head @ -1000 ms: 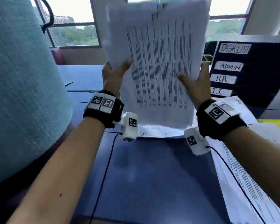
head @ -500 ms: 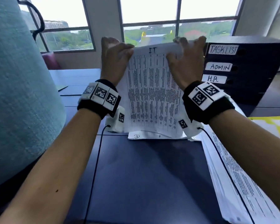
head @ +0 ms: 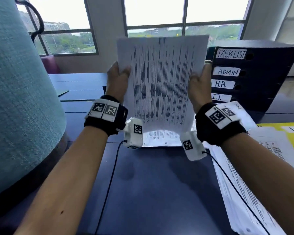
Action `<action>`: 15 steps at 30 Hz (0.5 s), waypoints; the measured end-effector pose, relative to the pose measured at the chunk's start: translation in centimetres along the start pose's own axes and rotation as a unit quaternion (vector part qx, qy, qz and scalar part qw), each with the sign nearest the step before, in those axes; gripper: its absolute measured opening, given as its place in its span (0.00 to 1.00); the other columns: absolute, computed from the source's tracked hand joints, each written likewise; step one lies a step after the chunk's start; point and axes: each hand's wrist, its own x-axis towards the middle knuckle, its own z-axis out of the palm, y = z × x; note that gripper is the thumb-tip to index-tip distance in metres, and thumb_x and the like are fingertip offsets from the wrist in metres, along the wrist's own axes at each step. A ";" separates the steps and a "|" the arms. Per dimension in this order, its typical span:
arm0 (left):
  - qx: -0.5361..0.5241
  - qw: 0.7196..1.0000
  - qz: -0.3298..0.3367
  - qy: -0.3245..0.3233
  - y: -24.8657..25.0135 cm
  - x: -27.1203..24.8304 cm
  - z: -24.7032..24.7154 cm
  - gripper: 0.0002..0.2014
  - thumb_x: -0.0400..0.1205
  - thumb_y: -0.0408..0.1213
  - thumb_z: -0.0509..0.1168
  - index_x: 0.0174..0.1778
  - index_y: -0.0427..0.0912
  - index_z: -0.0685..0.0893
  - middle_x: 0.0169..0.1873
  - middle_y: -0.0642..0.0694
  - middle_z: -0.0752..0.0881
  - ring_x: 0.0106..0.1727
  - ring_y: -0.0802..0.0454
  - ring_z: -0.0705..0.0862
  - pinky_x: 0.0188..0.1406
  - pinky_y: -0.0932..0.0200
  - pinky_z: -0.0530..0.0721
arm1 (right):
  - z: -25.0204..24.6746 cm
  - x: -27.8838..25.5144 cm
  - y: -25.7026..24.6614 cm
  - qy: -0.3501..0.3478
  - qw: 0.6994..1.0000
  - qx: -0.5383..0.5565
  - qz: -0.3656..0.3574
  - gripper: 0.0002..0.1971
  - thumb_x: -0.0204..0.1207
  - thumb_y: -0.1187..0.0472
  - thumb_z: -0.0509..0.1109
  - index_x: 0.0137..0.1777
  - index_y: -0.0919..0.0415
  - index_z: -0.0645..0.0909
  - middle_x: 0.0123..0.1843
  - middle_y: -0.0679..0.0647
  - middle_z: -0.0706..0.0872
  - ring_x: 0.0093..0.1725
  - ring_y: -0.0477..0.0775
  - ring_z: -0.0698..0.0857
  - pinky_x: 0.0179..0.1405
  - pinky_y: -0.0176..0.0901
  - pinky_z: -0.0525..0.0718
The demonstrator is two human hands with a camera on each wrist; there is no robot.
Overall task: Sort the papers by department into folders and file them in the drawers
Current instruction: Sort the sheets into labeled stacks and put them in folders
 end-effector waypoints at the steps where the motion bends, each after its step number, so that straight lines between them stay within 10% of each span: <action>1: -0.012 1.000 0.011 0.007 0.8 0.3 0.1 0.12 0.83 0.29 0.60 0.61 0.32 0.79 0.51 0.37 0.85 0.53 0.39 0.86 0.54 0.43 0.86 | -0.3 0.3 -1.1 0.015 1.000 0.018 -0.015 0.11 0.81 0.73 0.49 0.60 0.62 0.61 0.45 0.45 0.73 0.37 0.39 0.75 0.28 0.23 0.75; 8: -0.029 0.999 -0.040 0.023 0.5 -0.5 0.4 0.44 0.54 0.57 0.77 0.62 0.34 0.78 0.54 0.40 0.86 0.54 0.45 0.86 0.50 0.52 0.87 | -0.9 -0.7 -0.1 0.020 0.998 0.049 -0.015 0.13 0.79 0.58 0.63 0.57 0.56 0.62 0.50 0.47 0.76 0.41 0.42 0.77 0.38 0.35 0.76; 15: -0.025 0.998 -0.018 0.055 1.0 -0.4 1.0 0.17 0.79 0.30 0.66 0.62 0.28 0.77 0.50 0.39 0.84 0.55 0.39 0.84 0.58 0.41 0.83 | -1.0 -0.5 -0.8 0.045 0.997 0.044 -0.036 0.06 0.82 0.72 0.50 0.52 0.62 0.58 0.38 0.45 0.69 0.26 0.28 0.74 0.24 0.21 0.69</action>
